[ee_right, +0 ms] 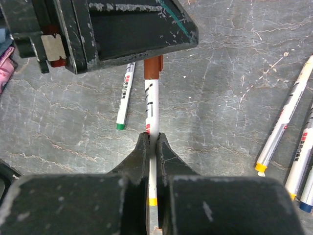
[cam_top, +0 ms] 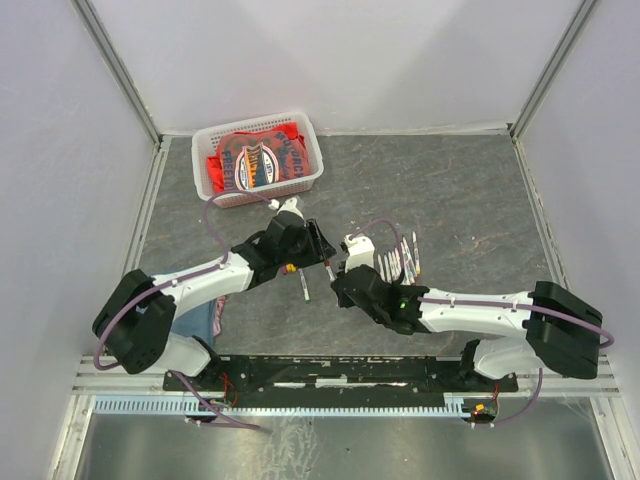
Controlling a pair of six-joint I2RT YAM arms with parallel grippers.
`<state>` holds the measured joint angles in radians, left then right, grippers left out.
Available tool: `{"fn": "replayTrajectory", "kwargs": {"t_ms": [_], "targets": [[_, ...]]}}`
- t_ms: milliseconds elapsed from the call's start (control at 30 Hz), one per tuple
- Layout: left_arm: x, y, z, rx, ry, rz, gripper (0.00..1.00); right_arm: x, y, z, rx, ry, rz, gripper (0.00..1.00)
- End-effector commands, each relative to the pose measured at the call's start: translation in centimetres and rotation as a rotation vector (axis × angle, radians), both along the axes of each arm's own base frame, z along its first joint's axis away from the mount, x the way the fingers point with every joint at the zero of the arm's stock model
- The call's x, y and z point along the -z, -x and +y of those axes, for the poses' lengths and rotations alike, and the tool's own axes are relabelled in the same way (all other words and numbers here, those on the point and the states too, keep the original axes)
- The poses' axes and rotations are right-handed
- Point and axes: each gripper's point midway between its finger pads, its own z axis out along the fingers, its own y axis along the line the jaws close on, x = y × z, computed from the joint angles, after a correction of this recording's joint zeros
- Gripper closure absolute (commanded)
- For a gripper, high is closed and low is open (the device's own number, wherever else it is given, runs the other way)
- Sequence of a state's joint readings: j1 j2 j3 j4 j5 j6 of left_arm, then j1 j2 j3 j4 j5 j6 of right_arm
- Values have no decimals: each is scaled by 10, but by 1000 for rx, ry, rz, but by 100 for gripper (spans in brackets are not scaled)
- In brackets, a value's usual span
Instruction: Open the pen caps
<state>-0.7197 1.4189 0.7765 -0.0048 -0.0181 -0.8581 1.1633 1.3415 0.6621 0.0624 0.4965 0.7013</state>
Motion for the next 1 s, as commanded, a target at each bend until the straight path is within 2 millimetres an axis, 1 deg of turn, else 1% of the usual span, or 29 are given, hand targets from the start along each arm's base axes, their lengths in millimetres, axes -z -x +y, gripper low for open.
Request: {"fn": "replayTrajectory", "kwargs": {"t_ms": [0,200,367,567,633,833,933,967], "targets": [[-12,-2,-11,-17,91,0,44,-18,-1,11,-20,-74,-36,99],[-10,-3,-12,-21,91,5,45,-18,0,12,-26,-89,-36,99],[-8,1,-15,-9,119,19,53,-16,0,14,-28,-91,-38,99],[-11,3,-11,-17,127,10,62,-18,-1,14,-29,-97,-42,99],[-12,4,-10,-19,126,5,66,-16,0,14,-30,-95,-39,99],[-13,3,-8,-31,126,-1,75,-13,1,13,-31,-91,-34,99],[-14,3,-7,-34,125,-3,76,-11,1,13,-34,-85,-30,99],[-14,3,-7,-33,125,-4,79,-10,1,13,-32,-83,-28,99]]}}
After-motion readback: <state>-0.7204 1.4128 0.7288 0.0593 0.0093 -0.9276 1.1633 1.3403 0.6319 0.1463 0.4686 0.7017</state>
